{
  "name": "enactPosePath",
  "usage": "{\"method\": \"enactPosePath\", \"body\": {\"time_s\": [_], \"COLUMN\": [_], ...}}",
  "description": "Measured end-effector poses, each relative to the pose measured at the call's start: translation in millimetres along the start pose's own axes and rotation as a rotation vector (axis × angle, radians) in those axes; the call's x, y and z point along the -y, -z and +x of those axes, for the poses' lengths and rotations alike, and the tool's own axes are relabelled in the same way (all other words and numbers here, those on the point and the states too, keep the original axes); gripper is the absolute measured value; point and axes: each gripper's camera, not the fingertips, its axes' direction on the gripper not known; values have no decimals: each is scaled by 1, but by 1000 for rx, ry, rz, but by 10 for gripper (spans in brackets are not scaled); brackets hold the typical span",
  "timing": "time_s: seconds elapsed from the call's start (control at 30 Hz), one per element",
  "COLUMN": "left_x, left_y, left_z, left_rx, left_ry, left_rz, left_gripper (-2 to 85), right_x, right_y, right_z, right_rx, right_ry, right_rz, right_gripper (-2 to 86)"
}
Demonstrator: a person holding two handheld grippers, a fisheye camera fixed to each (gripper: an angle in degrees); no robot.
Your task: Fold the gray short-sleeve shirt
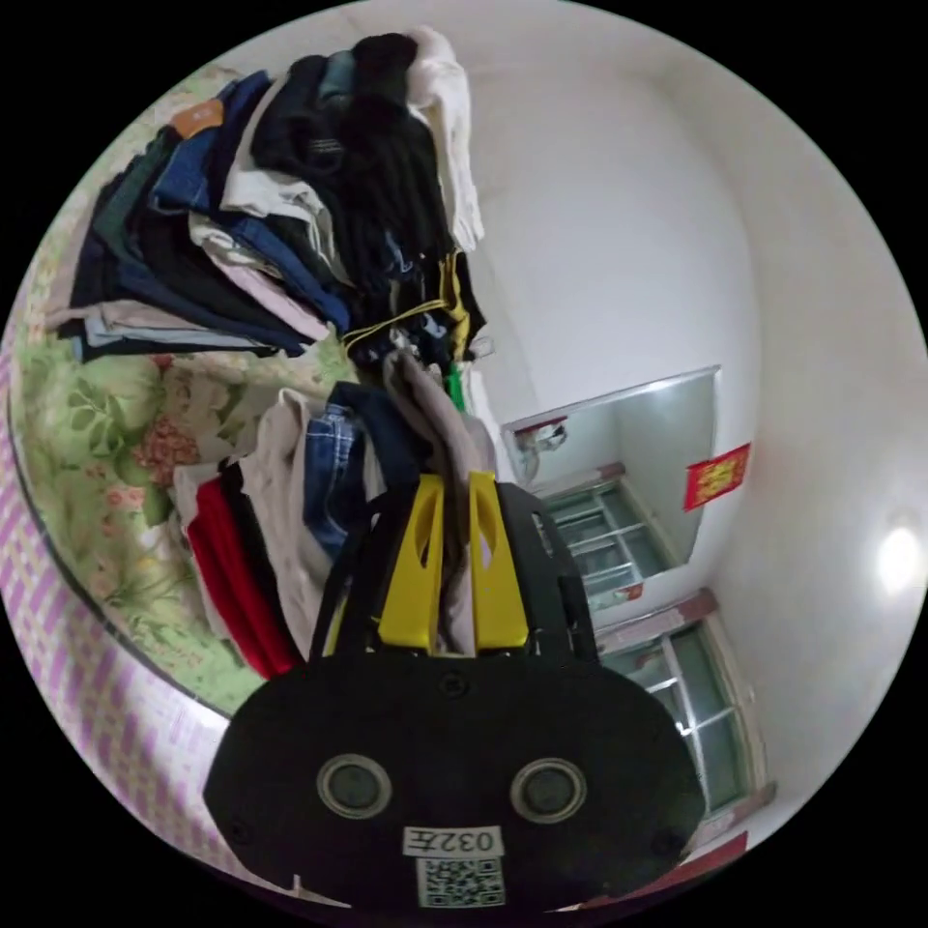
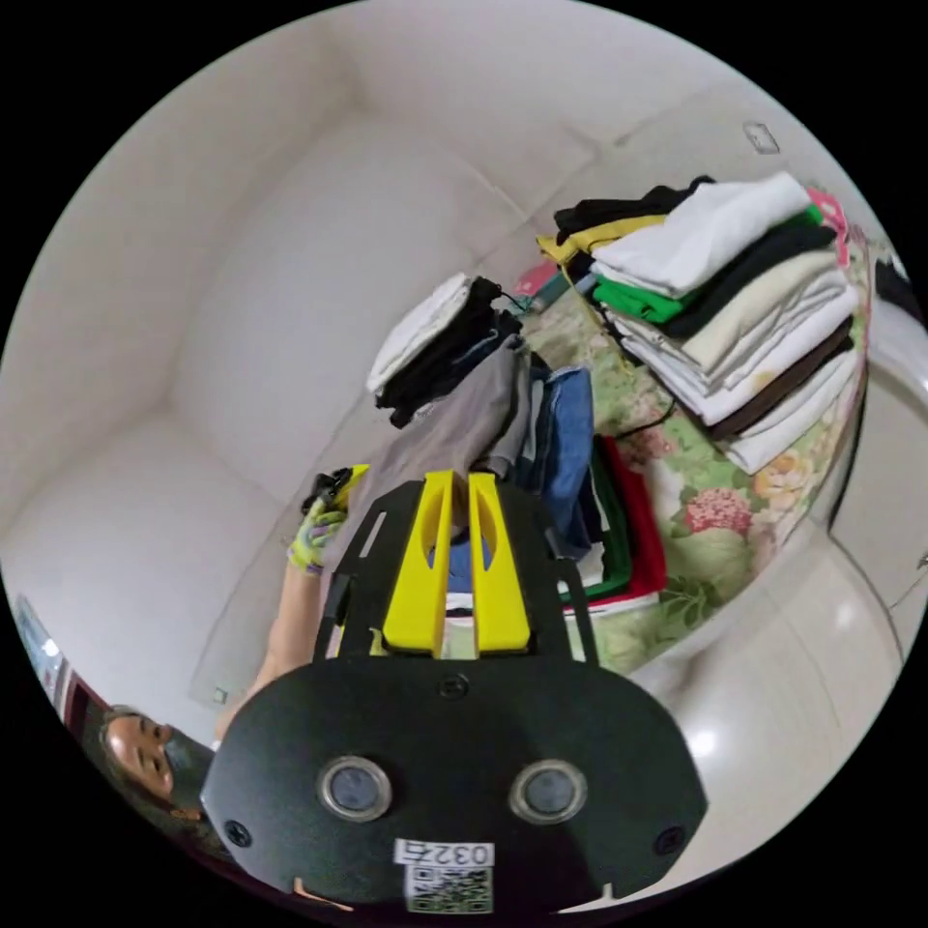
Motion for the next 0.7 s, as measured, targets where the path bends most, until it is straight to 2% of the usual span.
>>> {"method": "enactPosePath", "body": {"time_s": [0.07, 0.27, 0.33, 0.43, 0.47, 0.53, 0.6, 0.67, 0.7], "left_x": [-6, -32, -41, -59, -69, -89, -119, -164, -175], "left_y": [-8, -23, -34, -72, -77, -73, -67, -88, -99], "left_z": [-14, 6, -16, -43, -47, -39, -14, 26, 34], "left_rx": [-34, 113, 126, 259, 237, 284, 458, 637, 660], "left_ry": [-4, -168, -125, -135, -145, -204, -319, -541, -606], "left_rz": [-6, -44, -48, -134, -119, -24, 136, 281, 290], "left_gripper": [-3, -3, 2, 31, 48, 60, 57, 33, 25], "right_x": [-11, -35, -44, -59, -64, -73, -83, -97, -100], "right_y": [4, -13, -28, -47, -46, -37, -35, -53, -61], "right_z": [7, -7, 7, 28, 26, 4, -38, -103, -117], "right_rx": [66, 155, 116, 103, 97, -13, -200, -441, -479], "right_ry": [17, 63, 26, -33, -27, 39, 167, 381, 438], "right_rz": [37, 49, 11, -31, -18, 61, 147, 268, 289], "right_gripper": [14, 6, 13, 50, 64, 66, 57, 41, 33]}}
